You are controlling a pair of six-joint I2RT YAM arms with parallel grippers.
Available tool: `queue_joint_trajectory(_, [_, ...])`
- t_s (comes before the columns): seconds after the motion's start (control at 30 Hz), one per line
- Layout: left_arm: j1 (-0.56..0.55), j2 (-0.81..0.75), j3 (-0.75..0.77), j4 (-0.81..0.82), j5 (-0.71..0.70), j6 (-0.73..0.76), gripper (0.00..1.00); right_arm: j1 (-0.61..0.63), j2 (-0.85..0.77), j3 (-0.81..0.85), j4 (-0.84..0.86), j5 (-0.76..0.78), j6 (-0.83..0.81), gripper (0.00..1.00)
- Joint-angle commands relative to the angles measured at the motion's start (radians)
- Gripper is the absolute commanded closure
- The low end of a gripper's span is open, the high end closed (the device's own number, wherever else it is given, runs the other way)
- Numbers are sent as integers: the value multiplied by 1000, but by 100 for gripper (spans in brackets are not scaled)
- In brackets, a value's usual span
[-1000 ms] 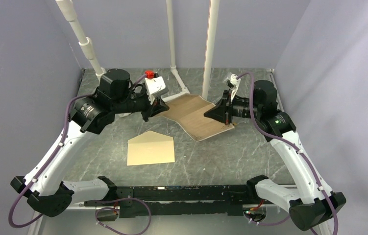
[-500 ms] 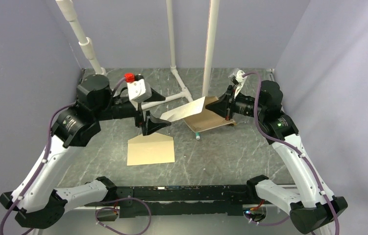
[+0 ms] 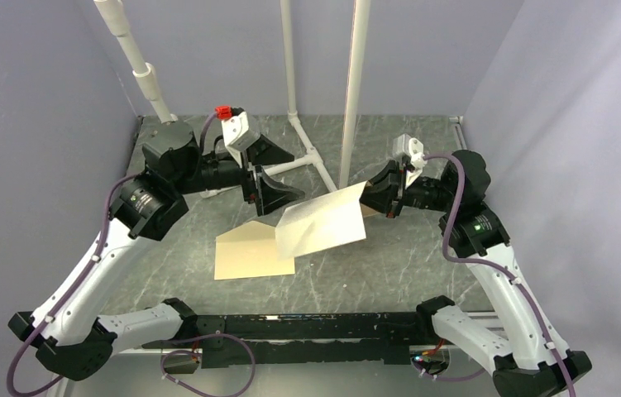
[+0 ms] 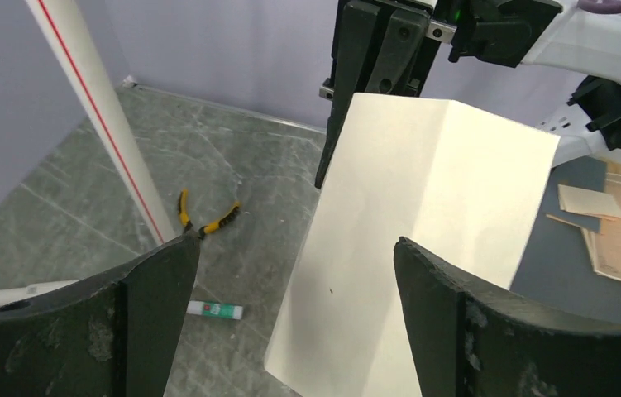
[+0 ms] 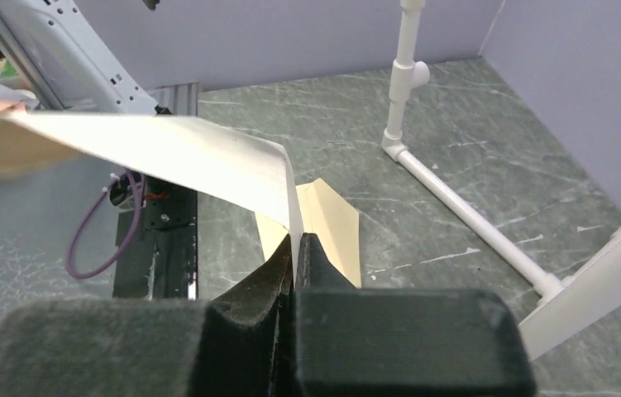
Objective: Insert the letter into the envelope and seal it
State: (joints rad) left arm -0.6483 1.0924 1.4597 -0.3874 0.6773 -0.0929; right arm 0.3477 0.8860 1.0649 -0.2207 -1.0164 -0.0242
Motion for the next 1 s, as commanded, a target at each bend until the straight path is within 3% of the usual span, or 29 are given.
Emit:
queue_joint_trajectory(0.0, [2,-19,-10,106,47,-55,7,0,-10,-12,58,-56,-87,100])
queue_joint_trajectory(0.1, [2,14,-15,100,57,-77,7,0,-10,-20,88,-84,-85,100])
queue_joint_trajectory(0.4, [2,154,-3,-36,319,-33,8,4,19,18,138,-153,-14,100])
queue_joint_trajectory(0.67, [-4,195,-4,-107,451,38,18,14,39,47,100,-179,8,100])
queue_joint_trajectory(0.97, [-9,201,-5,-225,390,141,33,20,49,78,122,-224,84,100])
